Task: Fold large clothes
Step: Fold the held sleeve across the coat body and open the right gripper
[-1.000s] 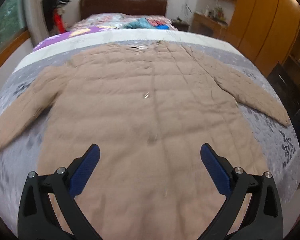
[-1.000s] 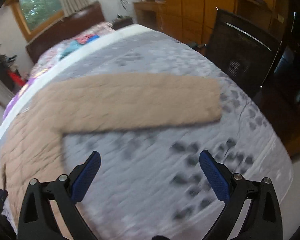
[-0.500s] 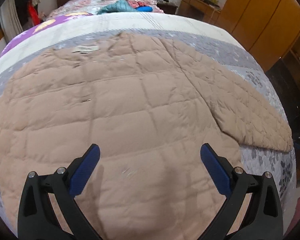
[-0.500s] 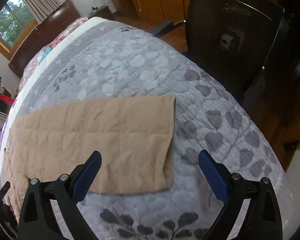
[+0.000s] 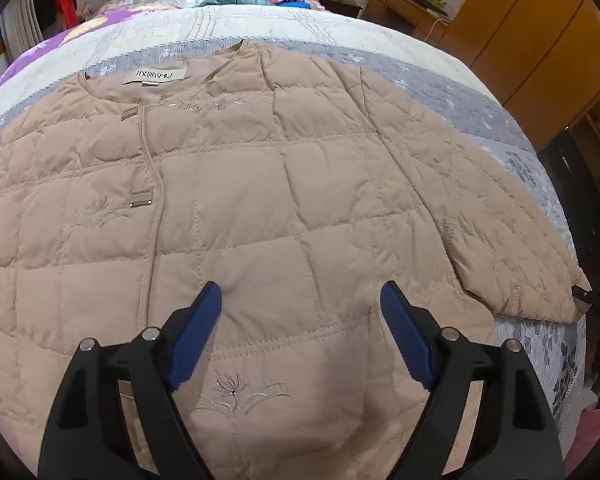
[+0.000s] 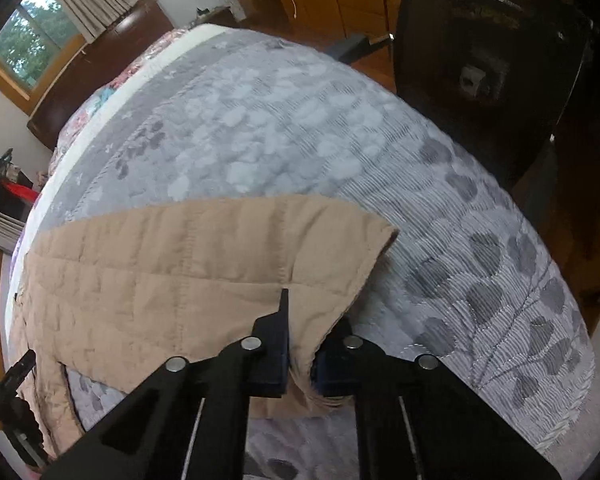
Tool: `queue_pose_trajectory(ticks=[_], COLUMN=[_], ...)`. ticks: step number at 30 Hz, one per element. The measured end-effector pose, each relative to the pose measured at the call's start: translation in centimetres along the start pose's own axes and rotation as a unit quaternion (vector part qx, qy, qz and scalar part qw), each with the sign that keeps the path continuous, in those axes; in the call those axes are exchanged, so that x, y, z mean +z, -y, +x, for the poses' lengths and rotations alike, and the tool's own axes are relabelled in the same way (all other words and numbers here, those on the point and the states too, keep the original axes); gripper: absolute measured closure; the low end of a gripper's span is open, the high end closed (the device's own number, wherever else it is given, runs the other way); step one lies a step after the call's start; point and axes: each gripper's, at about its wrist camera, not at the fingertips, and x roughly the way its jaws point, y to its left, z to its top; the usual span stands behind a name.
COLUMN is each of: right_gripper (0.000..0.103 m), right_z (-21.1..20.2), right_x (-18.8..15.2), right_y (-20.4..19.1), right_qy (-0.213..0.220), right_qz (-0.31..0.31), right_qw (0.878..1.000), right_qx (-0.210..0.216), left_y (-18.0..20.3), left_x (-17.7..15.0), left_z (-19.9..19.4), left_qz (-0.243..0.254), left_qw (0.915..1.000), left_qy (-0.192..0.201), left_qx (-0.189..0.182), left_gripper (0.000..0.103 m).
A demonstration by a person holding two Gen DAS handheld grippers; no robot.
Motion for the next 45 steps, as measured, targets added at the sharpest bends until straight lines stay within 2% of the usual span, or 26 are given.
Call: queue_pose_trajectory(ticks=[4, 8, 12, 18, 21, 26, 28, 31, 33, 34, 35, 37, 39, 40, 41, 43, 45], right_gripper=[0.094, 0.094, 0.094, 0.094, 0.095, 0.095, 0.094, 0.093, 0.081, 0.076, 0.066, 0.065, 0.065, 0.065, 0.065, 0.065, 0.065], right_z=[-2.6, -4.2, -4.7, -4.0, -3.1, 0.2, 1.9, 3.9, 4.7, 4.6, 4.3, 2.9, 1.3, 0.7, -0.2, -1.4, -1.9], right_x=[-0.2, -0.3, -1.1, -3.7, -5.0, -6.9, -7.5, -8.3, -8.7, -8.7, -8.7, -8.6, -7.7, -7.4, -6.5, -4.9, -4.0], right_y=[-2.4, -7.2, -12.9, -22.8, -26.9, -31.5, -32.6, -33.1, -33.2, -33.0, -32.7, -31.9, -30.4, -30.1, -29.0, -26.6, -24.5], right_qy=[0.038, 0.059, 0.056, 0.037, 0.024, -0.004, -0.017, -0.040, -0.054, -0.057, -0.060, -0.057, -0.041, -0.034, -0.016, 0.023, 0.054], right_qz=[-0.016, -0.062, -0.116, -0.205, -0.238, -0.282, -0.295, -0.302, -0.303, -0.300, -0.297, -0.292, -0.273, -0.265, -0.246, -0.207, -0.178], right_qw=[0.998, 0.993, 0.984, 0.964, 0.955, 0.948, 0.946, 0.944, 0.941, 0.940, 0.938, 0.932, 0.930, 0.932, 0.939, 0.956, 0.967], right_qx=[0.038, 0.079, 0.123, 0.168, 0.176, 0.148, 0.132, 0.130, 0.139, 0.153, 0.167, 0.209, 0.243, 0.247, 0.239, 0.206, 0.176], left_y=[-0.7, -1.7, -2.5, -4.2, -5.3, -7.0, -7.8, -8.6, -9.1, -9.2, -9.1, -8.8, -8.1, -7.5, -6.8, -4.5, -2.0], left_x=[0.0, -0.1, -0.7, -1.2, -1.6, -2.2, -2.4, -2.6, -2.7, -2.7, -2.7, -2.8, -2.7, -2.7, -2.7, -2.5, -2.3], left_z=[-0.2, -1.0, -2.4, -4.1, -4.7, -5.5, -5.4, -5.0, -4.6, -4.4, -4.3, -4.3, -4.4, -4.5, -4.4, -4.2, -3.8], left_qz=[-0.011, -0.031, -0.023, -0.027, -0.033, -0.041, -0.049, -0.057, -0.064, -0.067, -0.067, -0.062, -0.058, -0.055, -0.052, -0.038, -0.023], left_qw=[0.9997, 0.9985, 0.9989, 0.9988, 0.9986, 0.9983, 0.9981, 0.9980, 0.9976, 0.9975, 0.9975, 0.9978, 0.9977, 0.9975, 0.9974, 0.9967, 0.9945], left_qy=[0.002, 0.005, 0.014, 0.025, 0.029, 0.030, 0.027, 0.022, 0.014, 0.012, 0.011, 0.013, 0.011, 0.009, 0.008, 0.001, -0.010], left_qx=[-0.021, -0.045, -0.038, -0.031, -0.028, -0.026, -0.024, -0.018, -0.020, -0.021, -0.021, -0.021, -0.033, -0.043, -0.048, -0.072, -0.101], left_gripper=[0.024, 0.026, 0.035, 0.036, 0.036, 0.036, 0.036, 0.036, 0.036, 0.036, 0.036, 0.036, 0.036, 0.036, 0.036, 0.036, 0.035])
